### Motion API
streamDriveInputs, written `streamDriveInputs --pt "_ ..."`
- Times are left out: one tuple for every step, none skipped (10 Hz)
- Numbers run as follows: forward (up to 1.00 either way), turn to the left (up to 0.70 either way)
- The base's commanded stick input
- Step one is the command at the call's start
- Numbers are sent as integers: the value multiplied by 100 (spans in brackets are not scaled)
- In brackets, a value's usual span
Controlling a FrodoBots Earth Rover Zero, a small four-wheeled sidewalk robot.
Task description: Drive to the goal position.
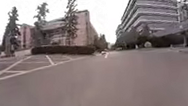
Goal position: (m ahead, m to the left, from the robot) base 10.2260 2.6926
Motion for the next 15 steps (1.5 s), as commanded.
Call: streamDriveInputs --pt "70 0" --pt "70 0" --pt "70 0" --pt "70 0" --pt "70 0" --pt "70 0" --pt "70 0" --pt "70 0" --pt "70 0" --pt "70 0" --pt "70 0" --pt "70 0" --pt "70 0" --pt "70 0" --pt "70 0"
